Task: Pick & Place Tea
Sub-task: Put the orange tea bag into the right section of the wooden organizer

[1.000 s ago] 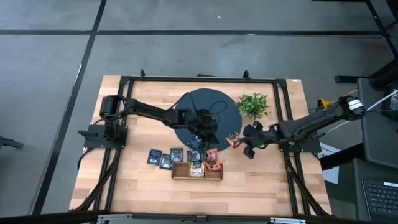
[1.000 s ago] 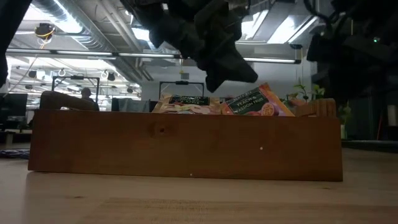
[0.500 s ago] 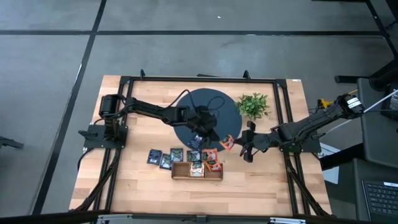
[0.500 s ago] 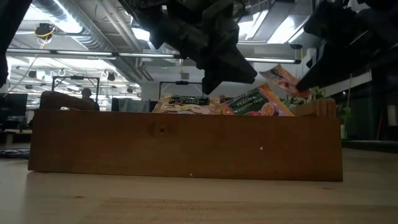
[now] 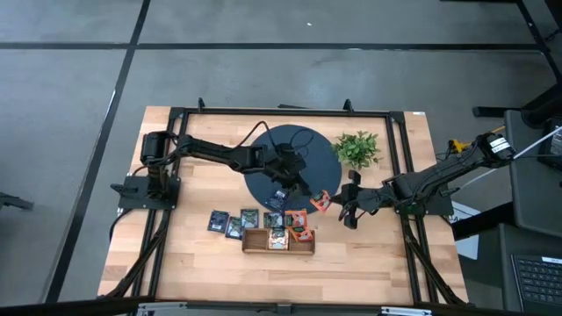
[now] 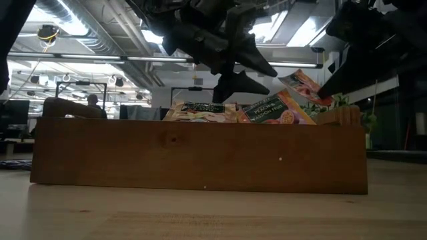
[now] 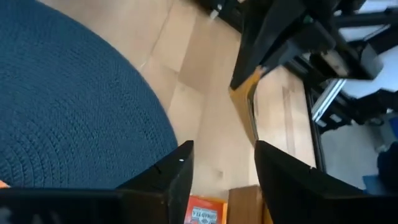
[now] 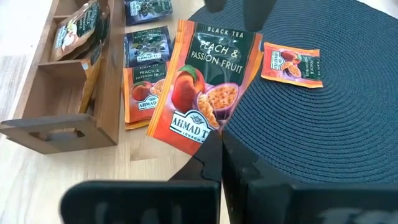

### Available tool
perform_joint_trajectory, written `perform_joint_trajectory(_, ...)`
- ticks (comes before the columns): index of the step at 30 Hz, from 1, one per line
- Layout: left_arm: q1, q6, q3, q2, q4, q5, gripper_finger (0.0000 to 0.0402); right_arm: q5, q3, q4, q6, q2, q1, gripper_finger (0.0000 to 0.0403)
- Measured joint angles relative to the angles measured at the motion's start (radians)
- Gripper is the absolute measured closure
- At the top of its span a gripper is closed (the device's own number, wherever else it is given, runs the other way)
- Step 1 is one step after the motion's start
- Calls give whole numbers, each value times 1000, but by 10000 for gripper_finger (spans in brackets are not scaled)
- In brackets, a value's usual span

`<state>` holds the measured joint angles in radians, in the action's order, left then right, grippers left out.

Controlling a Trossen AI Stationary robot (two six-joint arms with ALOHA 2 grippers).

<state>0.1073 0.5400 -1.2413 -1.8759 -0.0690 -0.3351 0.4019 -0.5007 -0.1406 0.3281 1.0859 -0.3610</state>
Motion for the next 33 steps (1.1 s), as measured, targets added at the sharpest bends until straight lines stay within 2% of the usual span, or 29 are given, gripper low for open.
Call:
perform_joint_trajectory(6,0,6,-1,0,-94,-58,233,-1,0,0,-25,0,2,401)
perform_joint_trajectory(33,-4,23,-1,0,-108,-45,233,-3,0,-4,-20,0,38,400)
